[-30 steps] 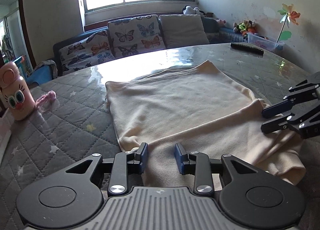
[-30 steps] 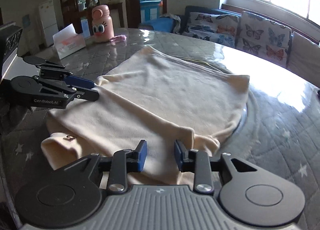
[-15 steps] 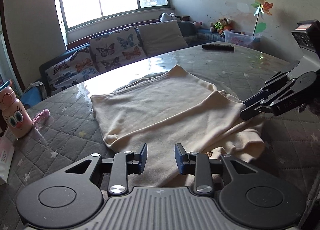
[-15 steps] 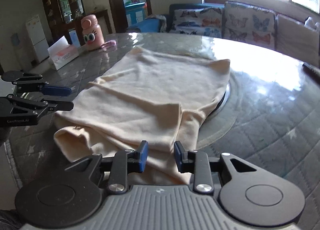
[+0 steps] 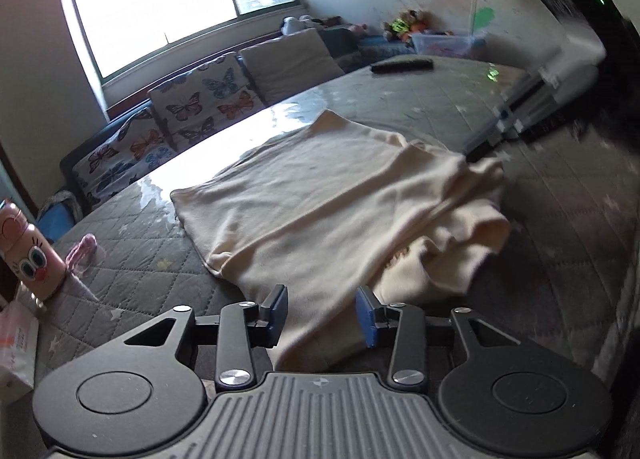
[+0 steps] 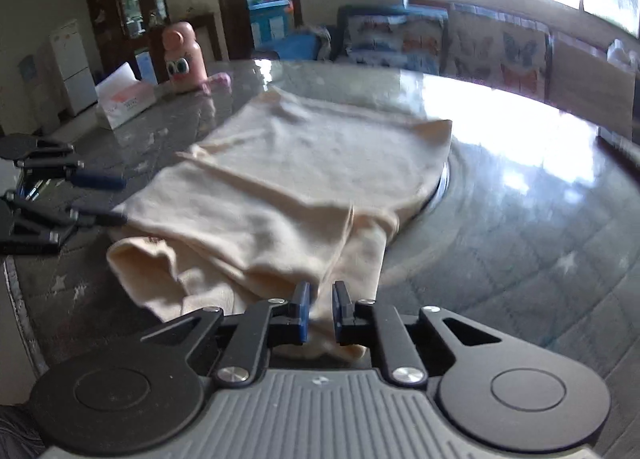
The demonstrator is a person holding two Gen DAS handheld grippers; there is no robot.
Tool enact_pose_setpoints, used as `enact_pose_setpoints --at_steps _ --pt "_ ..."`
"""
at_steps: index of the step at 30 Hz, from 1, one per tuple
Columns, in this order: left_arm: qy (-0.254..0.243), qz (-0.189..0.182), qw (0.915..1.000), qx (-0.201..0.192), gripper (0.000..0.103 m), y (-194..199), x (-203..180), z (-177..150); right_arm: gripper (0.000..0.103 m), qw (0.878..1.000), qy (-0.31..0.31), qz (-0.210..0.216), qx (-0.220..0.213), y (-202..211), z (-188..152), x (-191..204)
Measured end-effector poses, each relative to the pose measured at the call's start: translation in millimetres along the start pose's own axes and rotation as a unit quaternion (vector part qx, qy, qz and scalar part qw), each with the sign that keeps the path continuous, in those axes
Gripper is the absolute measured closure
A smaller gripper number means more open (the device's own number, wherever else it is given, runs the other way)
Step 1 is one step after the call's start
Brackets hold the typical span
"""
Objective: Fold clothes
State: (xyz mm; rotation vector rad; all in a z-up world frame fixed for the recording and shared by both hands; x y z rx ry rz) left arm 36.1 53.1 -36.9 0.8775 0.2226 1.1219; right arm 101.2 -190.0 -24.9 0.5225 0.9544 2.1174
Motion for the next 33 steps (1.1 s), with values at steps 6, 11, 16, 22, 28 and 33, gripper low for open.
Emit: enact_pose_setpoints --at_steps 6,11,16,22,28,33 --pt "-0.06 -0.002 0.9981 0.006 0.059 -2.7 -19.9 -8.5 0.091 0.999 0.039 0.021 -0.016 -10.7 17.8 16.6" --pt "-0.084 -0.002 0.9964 -0.001 0.057 -7.9 -33.6 -7.0 0.089 0.997 0.066 0.027 0.018 -32.3 11.7 27.8" --pt "-0.088 -0.009 0.996 -0.01 0.057 -15.6 -38.4 -0.9 0.088 0.994 0.102 0.019 0.02 -23.3 7.7 36.4" --pt "-0.095 -0.007 0.9952 -0.019 0.057 -19.8 -44.4 1.9 0.085 0.995 0.099 0.033 -0.004 -34.4 21.4 45.5" --pt "-0.076 -0.017 0.9963 -0.035 0.085 -22.0 -44.4 6.9 0.085 0.993 0.107 0.05 0.013 -41.3 21.1 49.2" --pt "-0.027 -0.023 0.9982 -0.049 0.091 -19.0 -25.1 22.8 0.064 0.994 0.08 0.066 0.015 -16.0 13.5 33.7"
Point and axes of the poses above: each gripper's, at about its wrist camera, not at the fingertips, and y roughly against the way its jaws point, x to its left, z to its top, the point moved 5 cm from there along -y, roughly the way its jaws point, and after that the axes turned 6 degrees about x, right-handed, at the moved point
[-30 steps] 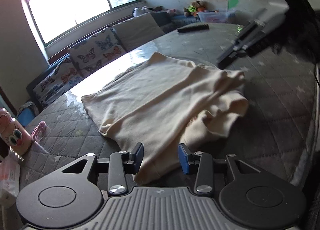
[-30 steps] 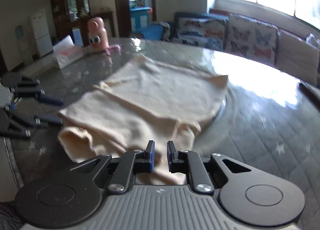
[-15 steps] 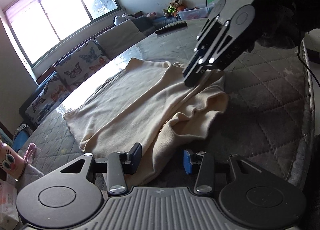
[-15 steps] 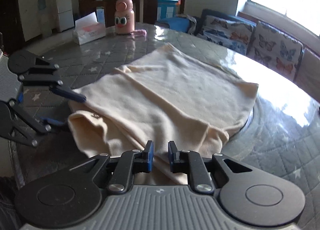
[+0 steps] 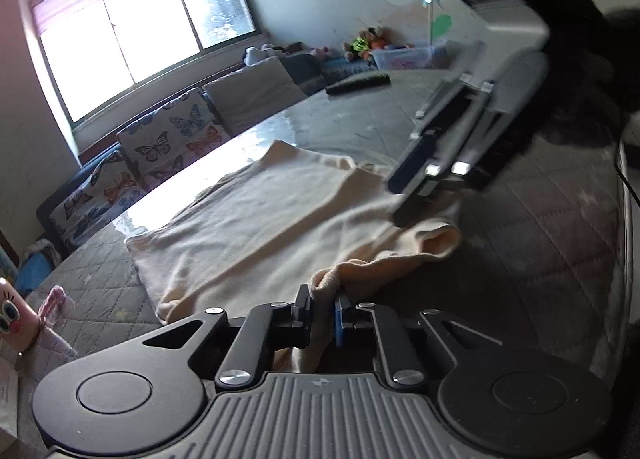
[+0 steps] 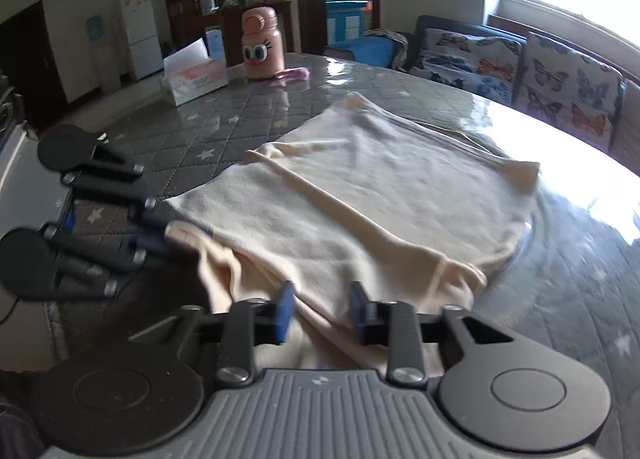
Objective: Fold clothes
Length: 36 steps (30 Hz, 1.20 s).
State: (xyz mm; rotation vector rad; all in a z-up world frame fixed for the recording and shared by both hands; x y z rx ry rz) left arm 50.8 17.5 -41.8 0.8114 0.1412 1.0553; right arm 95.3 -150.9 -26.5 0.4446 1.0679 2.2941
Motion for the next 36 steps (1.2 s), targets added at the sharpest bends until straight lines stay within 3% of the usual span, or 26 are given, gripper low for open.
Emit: enact_pose_setpoints --at_steps 3,4,8,14,16,20,23,25,27,36 --pt "0.025 0.002 0.9997 -0.003 0.091 -2.8 15.0 10.8 0.055 1.0 0.004 -0.004 -0.003 14.2 -6.1 -5.4" --pt "0.031 0.002 0.9995 -0.004 0.091 -4.5 19.0 14.2 0.047 1.0 0.007 -0.004 -0.003 17.2 -7.5 -6.2" --pt "0.053 -0.002 0.9986 -0.002 0.091 -12.9 30.8 24.2 0.038 0.999 0.048 -0.003 -0.002 22.4 -12.0 -2.4" --pt "0.071 -0.008 0.9974 0.01 0.091 -23.8 40.4 31.0 0.036 0.994 0.112 -0.02 -0.008 3.6 -9.1 13.4" --pt "0.076 -0.012 0.997 0.012 0.091 -26.2 42.7 31.2 0.043 0.993 0.119 -0.025 -0.003 -4.2 -8.2 15.1" --pt "0.08 -0.018 0.9965 0.013 0.089 -27.3 42.8 27.3 0.071 0.992 0.117 -0.036 0.006 -16.0 -5.6 12.4" --pt "0.082 -0.017 0.9964 0.011 0.087 -22.0 43.0 22.4 0.085 0.995 0.093 -0.028 0.008 -17.4 -1.5 6.7" --pt "0.08 -0.014 0.9967 0.01 0.081 -15.6 41.8 17.8 0.087 0.997 0.071 -0.02 0.006 -14.8 3.8 1.5" --pt "0.077 -0.006 0.997 0.009 0.067 -8.7 40.6 12.4 0.089 0.999 0.052 -0.013 0.002 -12.1 9.0 -3.3" --pt "0.042 0.028 0.9984 0.027 0.061 7.4 29.0 -21.7 0.09 1.0 0.017 -0.006 -0.009 -9.0 23.8 -13.4"
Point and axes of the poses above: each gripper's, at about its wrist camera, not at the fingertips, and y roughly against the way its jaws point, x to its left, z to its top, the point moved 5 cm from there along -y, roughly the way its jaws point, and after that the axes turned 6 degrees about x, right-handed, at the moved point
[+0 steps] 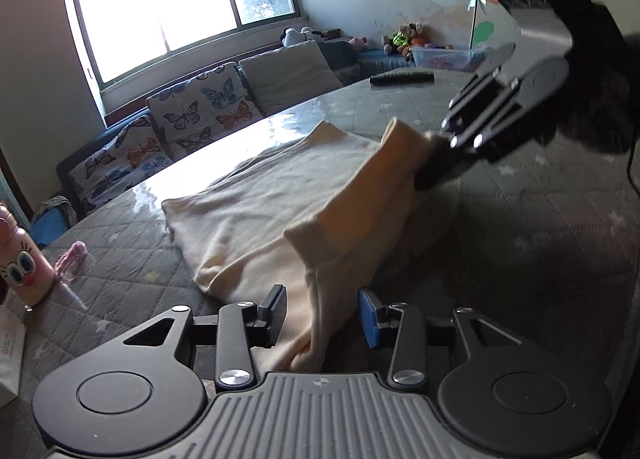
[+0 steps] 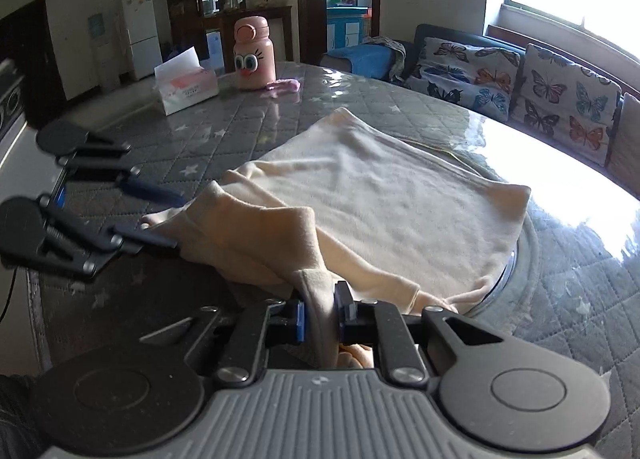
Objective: Fold clothes
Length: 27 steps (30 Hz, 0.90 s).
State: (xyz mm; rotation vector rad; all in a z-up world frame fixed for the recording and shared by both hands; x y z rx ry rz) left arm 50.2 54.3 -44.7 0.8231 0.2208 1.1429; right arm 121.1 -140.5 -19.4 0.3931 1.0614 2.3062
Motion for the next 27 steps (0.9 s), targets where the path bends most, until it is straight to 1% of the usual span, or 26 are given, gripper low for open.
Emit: enact_pose_setpoints --at_steps 2,4,5,8,9,13,17,24,27 --pt "-0.005 0.009 0.9999 0.009 0.061 -3.9 1.6 -5.9 0.09 1.0 -0.003 0.0 -0.003 0.0 1.8 -1.0" --pt "-0.01 0.015 0.9997 0.016 0.072 -7.8 3.3 -10.3 0.091 1.0 -0.009 -0.003 -0.008 0.7 2.5 -2.0" --pt "-0.016 0.02 0.9995 0.017 0.079 -9.5 3.8 -11.6 0.091 1.0 -0.011 -0.004 -0.01 0.9 2.5 -2.3" --pt "-0.029 0.031 0.9991 0.007 0.088 -6.0 2.6 -11.3 0.092 1.0 -0.015 -0.007 -0.016 2.2 0.2 -0.7" --pt "-0.031 0.035 0.9989 0.001 0.089 -2.7 1.9 -9.7 0.092 1.0 -0.016 -0.009 -0.018 3.3 -1.2 0.4" --pt "-0.024 0.038 0.9988 -0.02 0.091 17.5 3.4 -1.6 0.092 0.999 -0.017 -0.009 -0.033 14.6 -4.6 4.7" --pt "-0.025 0.033 0.9986 -0.033 0.092 48.0 -1.4 1.4 0.092 0.999 -0.011 -0.002 -0.046 32.9 -7.9 12.6" --pt "-0.013 0.0 0.9991 -0.041 0.092 120.4 -21.1 -5.4 0.092 0.998 -0.004 0.037 -0.055 86.1 -26.3 44.5" --pt "-0.005 -0.009 0.999 -0.043 0.092 141.0 -27.5 -6.8 0.092 0.997 0.006 0.05 -0.057 107.9 -35.3 62.9"
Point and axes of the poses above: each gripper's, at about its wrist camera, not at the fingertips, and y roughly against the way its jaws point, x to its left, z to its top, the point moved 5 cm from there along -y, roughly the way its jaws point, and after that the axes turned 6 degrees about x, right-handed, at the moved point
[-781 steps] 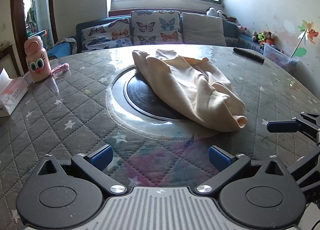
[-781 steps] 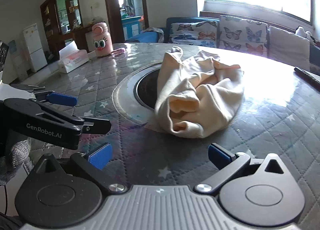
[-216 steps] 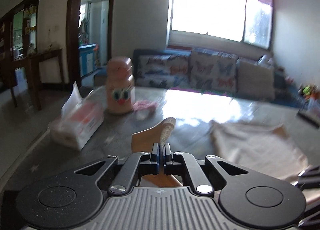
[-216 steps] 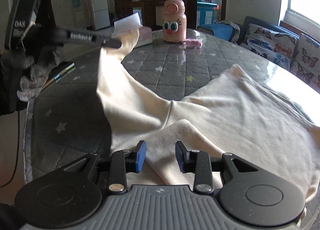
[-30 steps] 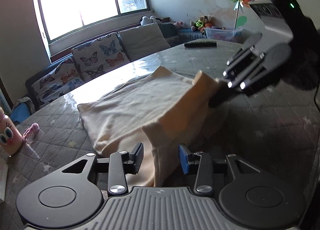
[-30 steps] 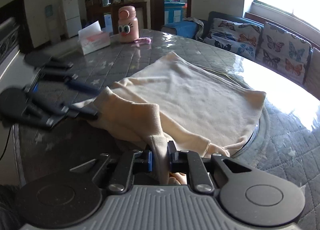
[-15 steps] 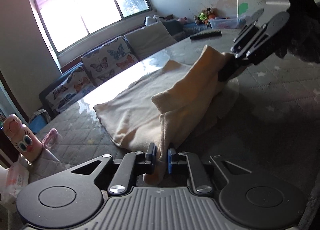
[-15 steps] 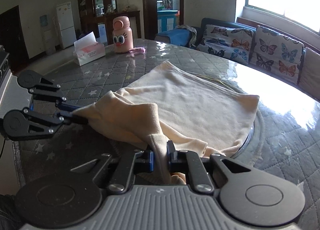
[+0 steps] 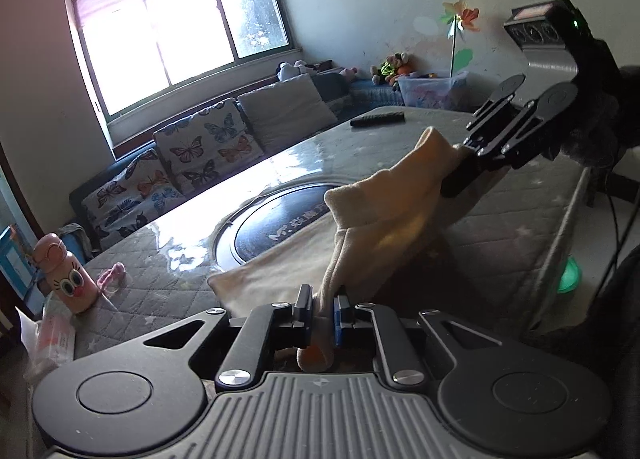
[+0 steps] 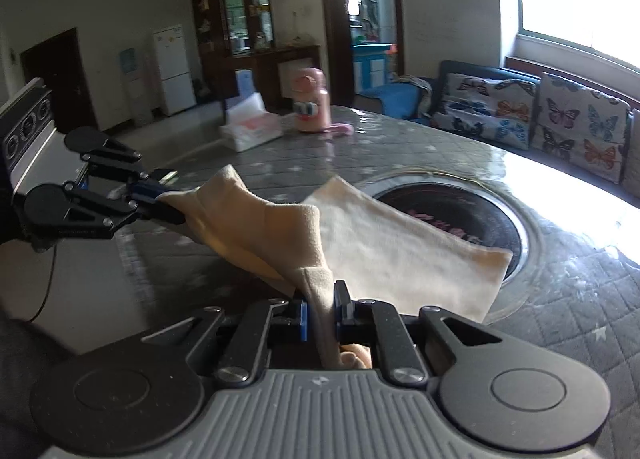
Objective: Fold clothes
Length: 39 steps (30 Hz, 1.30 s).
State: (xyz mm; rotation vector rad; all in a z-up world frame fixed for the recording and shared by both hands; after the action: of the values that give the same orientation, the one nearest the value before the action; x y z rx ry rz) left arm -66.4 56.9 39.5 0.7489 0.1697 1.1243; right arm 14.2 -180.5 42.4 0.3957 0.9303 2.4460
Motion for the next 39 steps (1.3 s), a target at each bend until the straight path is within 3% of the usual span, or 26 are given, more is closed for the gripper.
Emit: enact_pose_setpoints --at_steps 6,14,22,25,28,36,39 --pt "0.012 0.016 0.9998 -0.001 0.092 -13.6 12.3 8.0 0.092 1.0 0.002 -0.004 -0.002 0.4 4.8 4.6" --pt "0.043 0.026 0.9986 0.017 0.092 -83.0 55.4 28.4 0.093 0.999 -0.02 -0.027 0.014 -39.4 32.9 -37.8" --pt "0.08 0.036 0.9937 0.069 0.092 -163.7 88.2 20.5 0.092 0.996 -0.066 -0.035 0.053 -104.6 39.1 -87.0" --pt "0.09 0.045 0.9903 0.096 0.085 -184.8 93.2 10.0 0.087 0.993 -0.088 -0.042 0.066 -123.9 32.5 -101.8" --pt "0.095 0.057 0.9883 0.105 0.079 -189.3 97.7 2.3 0.067 0.99 -0.108 -0.051 0.068 -130.6 24.5 -112.9" --pt "0.107 0.096 0.9862 0.083 0.076 -172.1 112.2 15.9 0.062 0.986 -0.113 -0.119 0.033 -105.0 26.6 -120.8" --pt "0.111 0.092 0.9875 0.063 0.076 -162.0 109.8 27.0 0.063 0.985 -0.107 -0.134 0.007 -97.1 30.9 -118.2"
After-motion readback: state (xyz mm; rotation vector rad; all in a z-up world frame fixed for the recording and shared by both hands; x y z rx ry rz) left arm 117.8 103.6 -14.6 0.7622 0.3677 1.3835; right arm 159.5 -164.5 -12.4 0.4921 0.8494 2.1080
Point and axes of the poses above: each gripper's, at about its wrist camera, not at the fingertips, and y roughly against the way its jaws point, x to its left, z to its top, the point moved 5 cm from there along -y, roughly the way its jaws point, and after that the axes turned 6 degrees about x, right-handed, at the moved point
